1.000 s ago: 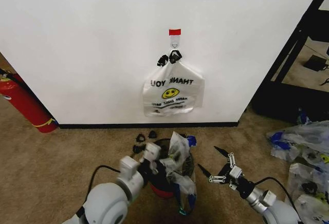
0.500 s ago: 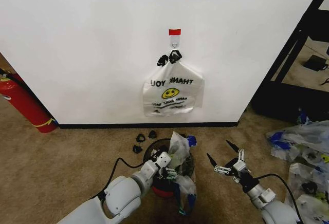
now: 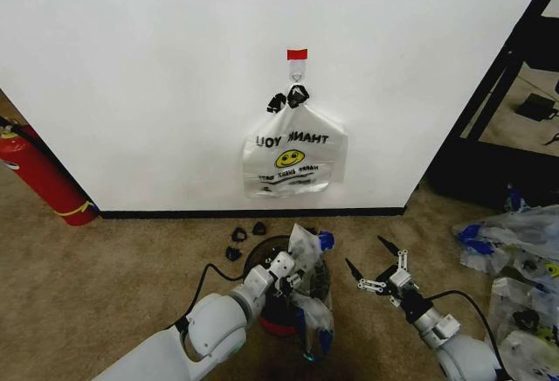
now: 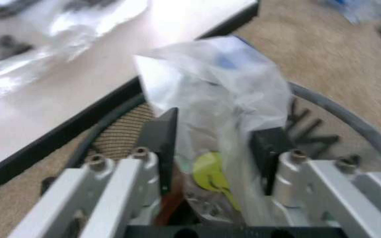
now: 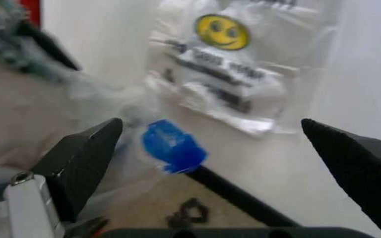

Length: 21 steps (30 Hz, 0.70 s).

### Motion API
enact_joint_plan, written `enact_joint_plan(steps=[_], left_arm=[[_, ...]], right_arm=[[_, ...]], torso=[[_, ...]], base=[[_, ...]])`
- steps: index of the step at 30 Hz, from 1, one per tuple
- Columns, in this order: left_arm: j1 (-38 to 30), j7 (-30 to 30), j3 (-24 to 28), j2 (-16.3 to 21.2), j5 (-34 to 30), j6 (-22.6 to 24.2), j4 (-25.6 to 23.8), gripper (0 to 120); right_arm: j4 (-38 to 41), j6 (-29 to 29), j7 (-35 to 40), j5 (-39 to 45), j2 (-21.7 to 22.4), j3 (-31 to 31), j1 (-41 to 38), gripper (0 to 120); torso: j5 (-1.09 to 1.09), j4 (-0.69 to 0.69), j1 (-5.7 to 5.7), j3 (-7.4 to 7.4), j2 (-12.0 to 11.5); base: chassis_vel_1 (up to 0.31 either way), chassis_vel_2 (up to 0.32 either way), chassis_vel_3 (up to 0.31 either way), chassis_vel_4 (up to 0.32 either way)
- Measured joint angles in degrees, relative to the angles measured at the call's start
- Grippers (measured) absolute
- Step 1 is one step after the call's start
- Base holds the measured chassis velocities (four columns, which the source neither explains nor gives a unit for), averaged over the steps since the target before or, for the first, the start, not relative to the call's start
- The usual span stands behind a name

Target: Pick up the garbage bag from the wall and place it over the trash bin.

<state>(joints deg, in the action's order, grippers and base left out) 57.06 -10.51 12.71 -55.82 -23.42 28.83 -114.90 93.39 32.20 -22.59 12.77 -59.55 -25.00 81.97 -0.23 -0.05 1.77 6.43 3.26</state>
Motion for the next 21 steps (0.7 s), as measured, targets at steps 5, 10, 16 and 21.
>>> enact_joint_plan(steps=[5,10,16,21], left_arm=[[1.6,-2.94,-2.3,-1.13,-1.06,-0.58,0.48,14],[2.61,-4.99,-3.91,-1.87,-3.18,-0.58,0.48,0],[3.64,-5.49,-4.62,-1.43,-4.53,-0.44,-0.07,0],[4.04,-4.86,-4.1,-1.56,-4.52,-0.39,-0.41,0]], right_arm=[[-1.54,-0.16,-5.8,3.16,0.23,0.94,-1.62,100],[-2.15,-1.72,-9.03,6.89,0.93,2.08,-2.95,100],[-1.4,-10.1,-13.25,18.52,4.67,6.14,-4.11,100],[1.61,-18.89,-9.84,25.35,8.46,10.54,-4.63,100]], torso=[[0.0,0.0,0.0,0.0,0.0],[0.0,0.0,0.0,0.0,0.0],[0.0,0.0,0.0,0.0,0.0],[0.0,0.0,0.0,0.0,0.0]], base=[[0.0,0.0,0.0,0.0],[0.0,0.0,0.0,0.0],[0.0,0.0,0.0,0.0],[0.0,0.0,0.0,0.0]])
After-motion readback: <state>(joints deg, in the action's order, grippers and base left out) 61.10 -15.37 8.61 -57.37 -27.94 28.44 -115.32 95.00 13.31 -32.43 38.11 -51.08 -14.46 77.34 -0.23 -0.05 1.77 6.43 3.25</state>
